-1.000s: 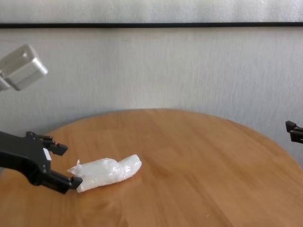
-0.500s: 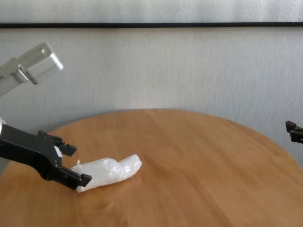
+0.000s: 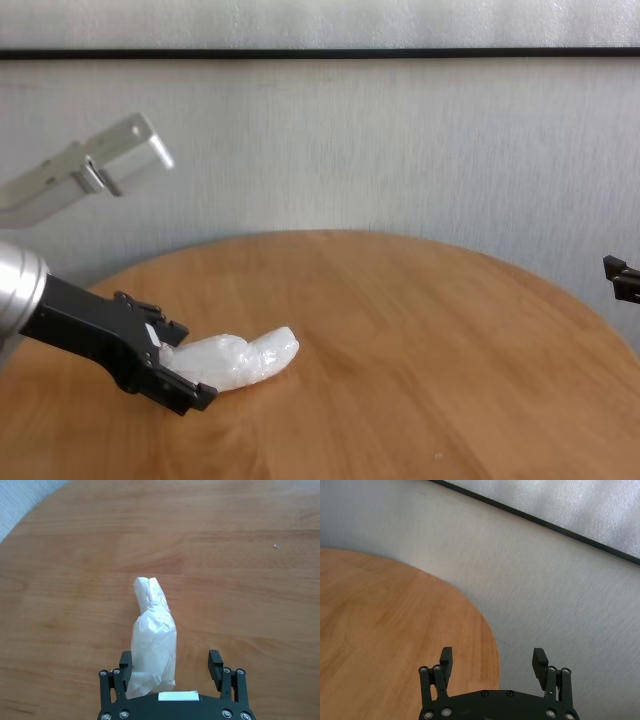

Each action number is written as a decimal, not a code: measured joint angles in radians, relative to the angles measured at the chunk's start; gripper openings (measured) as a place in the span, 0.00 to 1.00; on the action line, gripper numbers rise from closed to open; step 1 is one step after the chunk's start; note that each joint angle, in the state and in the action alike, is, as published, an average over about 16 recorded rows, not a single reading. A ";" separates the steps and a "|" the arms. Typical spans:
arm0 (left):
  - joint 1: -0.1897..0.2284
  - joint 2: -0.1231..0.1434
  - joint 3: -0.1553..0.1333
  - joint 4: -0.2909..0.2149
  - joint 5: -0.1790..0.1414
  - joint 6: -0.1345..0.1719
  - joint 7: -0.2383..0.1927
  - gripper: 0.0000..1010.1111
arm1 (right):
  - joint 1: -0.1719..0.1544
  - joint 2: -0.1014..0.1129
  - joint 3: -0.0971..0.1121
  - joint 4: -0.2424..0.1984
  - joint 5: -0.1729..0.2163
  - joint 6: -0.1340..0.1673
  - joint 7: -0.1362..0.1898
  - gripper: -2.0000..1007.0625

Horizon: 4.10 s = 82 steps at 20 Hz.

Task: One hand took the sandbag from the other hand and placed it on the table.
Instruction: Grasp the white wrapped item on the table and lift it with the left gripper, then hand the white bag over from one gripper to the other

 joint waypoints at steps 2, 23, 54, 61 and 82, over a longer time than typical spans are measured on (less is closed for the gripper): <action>-0.015 -0.016 0.008 0.030 0.008 -0.005 -0.005 0.99 | 0.000 0.000 0.000 0.000 0.000 0.000 0.000 1.00; -0.077 -0.104 0.028 0.185 0.060 -0.015 0.022 0.97 | 0.000 0.000 0.000 0.000 0.000 0.000 0.000 1.00; 0.067 -0.129 -0.153 -0.097 -0.093 -0.082 0.176 0.57 | 0.000 0.000 0.000 0.000 0.000 0.000 0.000 1.00; 0.140 -0.111 -0.192 -0.283 -0.166 -0.086 0.178 0.57 | 0.000 0.000 0.000 0.000 0.000 0.000 0.000 1.00; 0.166 -0.084 -0.154 -0.338 -0.161 -0.071 0.201 0.57 | 0.010 -0.010 0.000 0.004 0.004 -0.019 0.021 1.00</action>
